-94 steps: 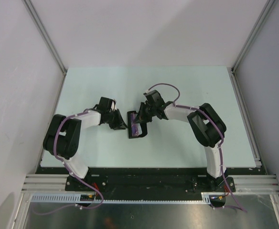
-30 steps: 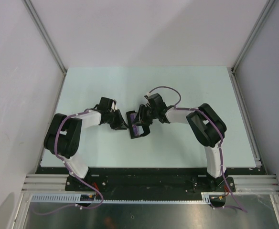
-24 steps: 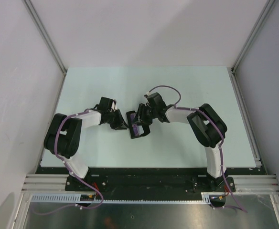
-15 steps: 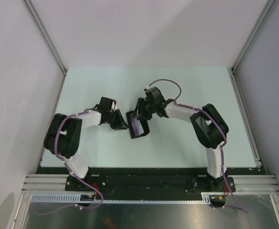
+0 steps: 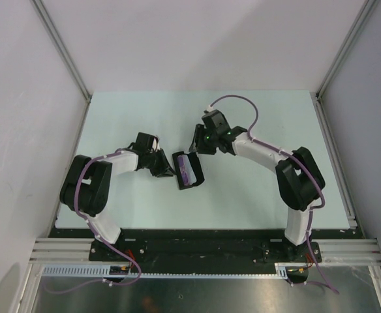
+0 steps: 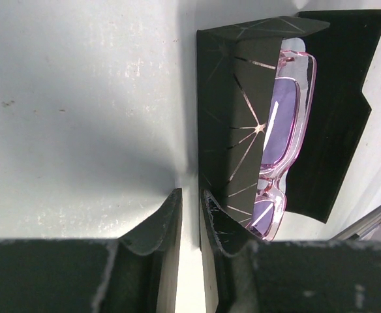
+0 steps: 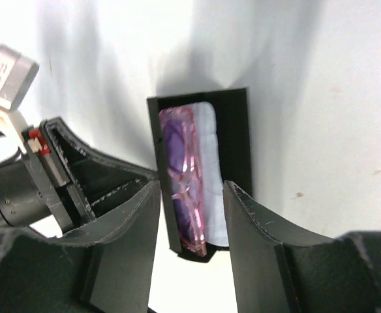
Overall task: Organize the sunglasses
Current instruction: Close the case with sunglasses at the center of the board.
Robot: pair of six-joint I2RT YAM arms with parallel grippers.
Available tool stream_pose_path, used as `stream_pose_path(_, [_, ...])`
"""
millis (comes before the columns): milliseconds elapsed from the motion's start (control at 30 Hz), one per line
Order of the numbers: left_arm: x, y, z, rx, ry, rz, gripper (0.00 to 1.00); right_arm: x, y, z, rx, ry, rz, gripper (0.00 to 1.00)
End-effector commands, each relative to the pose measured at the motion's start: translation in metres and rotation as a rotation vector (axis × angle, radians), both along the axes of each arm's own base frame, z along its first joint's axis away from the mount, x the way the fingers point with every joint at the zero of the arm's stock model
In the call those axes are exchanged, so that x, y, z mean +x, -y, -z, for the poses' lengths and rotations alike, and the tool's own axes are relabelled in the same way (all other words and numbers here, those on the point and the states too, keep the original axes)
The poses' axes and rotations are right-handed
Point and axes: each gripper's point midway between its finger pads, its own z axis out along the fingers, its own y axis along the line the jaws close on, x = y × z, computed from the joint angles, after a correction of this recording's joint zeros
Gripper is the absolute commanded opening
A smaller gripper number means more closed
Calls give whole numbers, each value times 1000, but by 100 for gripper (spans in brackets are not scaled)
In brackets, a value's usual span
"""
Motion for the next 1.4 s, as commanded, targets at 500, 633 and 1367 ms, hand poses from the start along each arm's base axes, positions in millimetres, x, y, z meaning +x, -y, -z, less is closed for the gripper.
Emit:
stream_pose_path(500, [12,8,-6,-17,34,19,23,1,34,63,-52,-158,26,48])
stream_pose_path(633, [12,9,-7,-23,36,24,24,-6,20,62,-19,-161,-22,47])
stream_pose_path(1367, [12,14,-12,-47,47,47,24,-29,-19,53,47,-147,-131,48])
